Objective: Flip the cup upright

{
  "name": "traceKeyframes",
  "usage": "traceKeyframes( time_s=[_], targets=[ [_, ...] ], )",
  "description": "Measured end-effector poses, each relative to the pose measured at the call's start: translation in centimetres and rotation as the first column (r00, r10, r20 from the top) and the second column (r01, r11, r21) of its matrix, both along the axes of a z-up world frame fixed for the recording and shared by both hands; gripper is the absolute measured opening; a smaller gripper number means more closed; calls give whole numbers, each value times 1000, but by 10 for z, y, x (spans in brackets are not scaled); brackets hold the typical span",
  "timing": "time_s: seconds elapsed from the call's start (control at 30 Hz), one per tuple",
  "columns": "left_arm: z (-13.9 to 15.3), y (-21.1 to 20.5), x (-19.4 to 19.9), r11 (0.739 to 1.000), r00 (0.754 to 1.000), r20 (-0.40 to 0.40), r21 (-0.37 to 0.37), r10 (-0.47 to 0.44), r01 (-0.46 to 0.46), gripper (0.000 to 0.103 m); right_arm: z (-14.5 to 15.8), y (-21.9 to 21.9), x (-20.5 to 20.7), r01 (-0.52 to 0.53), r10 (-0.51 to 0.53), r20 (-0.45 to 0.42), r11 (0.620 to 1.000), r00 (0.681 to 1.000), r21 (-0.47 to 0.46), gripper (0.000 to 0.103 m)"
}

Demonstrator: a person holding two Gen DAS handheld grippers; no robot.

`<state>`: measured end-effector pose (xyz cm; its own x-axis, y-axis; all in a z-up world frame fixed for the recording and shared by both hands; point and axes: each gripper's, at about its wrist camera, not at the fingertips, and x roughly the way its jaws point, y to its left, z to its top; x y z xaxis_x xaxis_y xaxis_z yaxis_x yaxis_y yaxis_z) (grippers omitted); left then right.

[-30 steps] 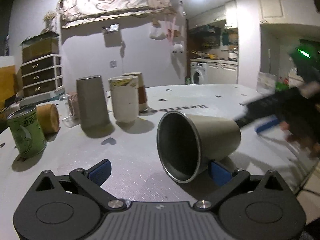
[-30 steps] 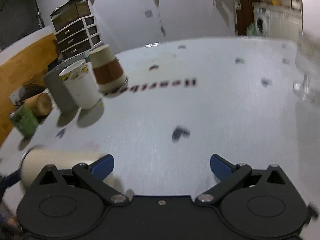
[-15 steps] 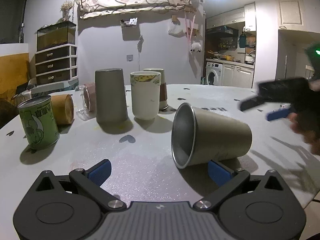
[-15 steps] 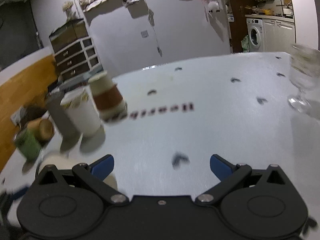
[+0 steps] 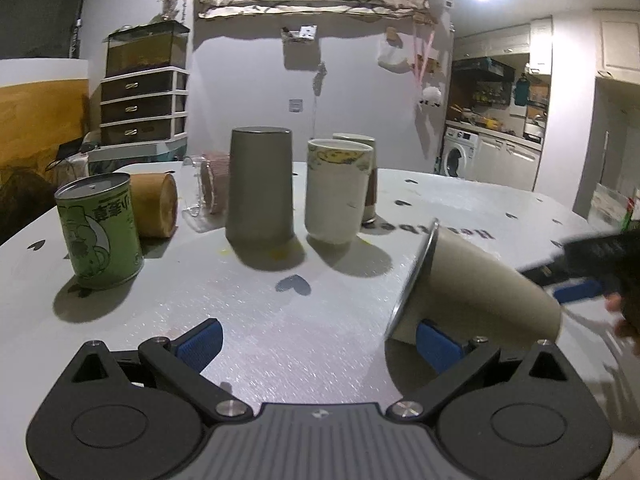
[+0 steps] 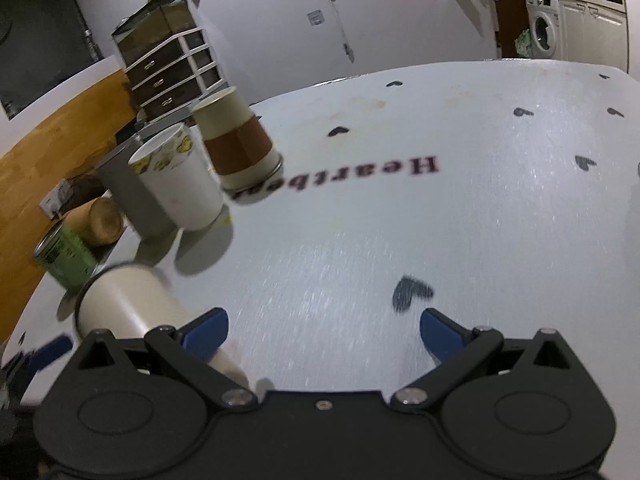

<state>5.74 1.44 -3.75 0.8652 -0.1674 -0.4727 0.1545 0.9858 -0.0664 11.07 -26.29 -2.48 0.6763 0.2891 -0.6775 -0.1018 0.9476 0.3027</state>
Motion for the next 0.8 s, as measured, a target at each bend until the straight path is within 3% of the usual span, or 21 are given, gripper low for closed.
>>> traceKeyframes(
  time_s=[0.43, 0.6, 0.8],
  targets=[
    [5, 2, 2, 999, 1000, 0, -32, 14, -14, 101, 2, 23, -37, -110, 111, -4, 991, 994, 80, 103],
    [21, 0, -15, 994, 997, 49, -90, -56, 60, 102, 2, 16, -35, -84, 86, -12, 988, 996, 132, 103],
    [19, -22, -18, 990, 991, 39, -51, -130, 131, 102, 4, 13, -20, -68, 80, -37, 967, 996, 244, 103]
  ],
)
